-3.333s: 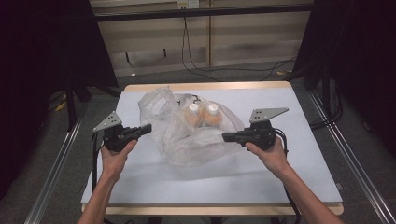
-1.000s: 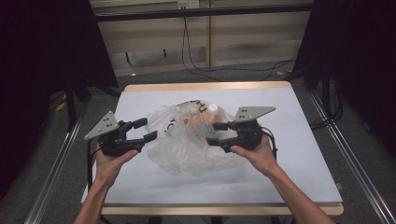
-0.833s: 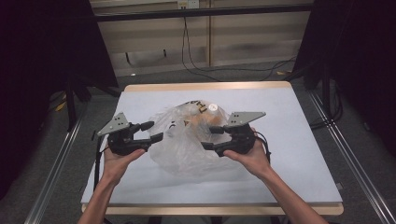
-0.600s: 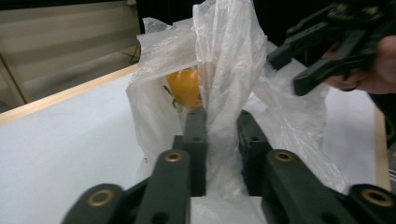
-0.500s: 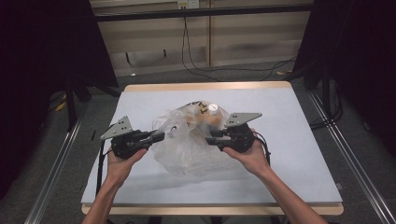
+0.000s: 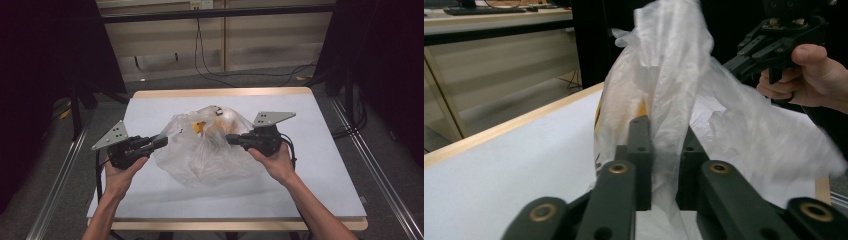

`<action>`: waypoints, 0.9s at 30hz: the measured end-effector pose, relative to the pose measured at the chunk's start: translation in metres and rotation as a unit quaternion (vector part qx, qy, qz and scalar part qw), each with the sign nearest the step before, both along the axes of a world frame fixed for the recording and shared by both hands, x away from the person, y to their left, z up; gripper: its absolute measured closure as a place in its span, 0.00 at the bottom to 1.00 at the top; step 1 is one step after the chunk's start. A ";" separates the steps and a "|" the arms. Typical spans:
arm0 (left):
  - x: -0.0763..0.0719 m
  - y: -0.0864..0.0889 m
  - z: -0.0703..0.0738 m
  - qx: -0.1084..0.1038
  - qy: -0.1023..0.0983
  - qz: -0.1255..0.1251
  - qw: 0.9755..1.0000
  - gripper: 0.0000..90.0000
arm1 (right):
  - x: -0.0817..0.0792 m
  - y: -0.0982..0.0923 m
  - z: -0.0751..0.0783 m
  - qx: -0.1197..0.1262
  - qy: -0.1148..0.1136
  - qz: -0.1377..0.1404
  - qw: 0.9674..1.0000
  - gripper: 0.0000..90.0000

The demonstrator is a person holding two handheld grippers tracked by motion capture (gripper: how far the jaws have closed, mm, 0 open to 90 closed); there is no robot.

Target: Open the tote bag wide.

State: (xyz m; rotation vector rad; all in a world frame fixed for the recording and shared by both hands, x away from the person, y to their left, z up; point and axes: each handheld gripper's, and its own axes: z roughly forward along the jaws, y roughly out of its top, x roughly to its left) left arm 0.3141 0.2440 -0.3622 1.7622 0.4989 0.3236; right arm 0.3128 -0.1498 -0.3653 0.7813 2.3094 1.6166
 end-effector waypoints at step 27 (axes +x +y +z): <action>0.005 0.003 0.019 -0.022 -0.014 -0.018 0.999 1.00 | -0.015 -0.028 0.039 0.045 -0.044 0.038 0.997 0.94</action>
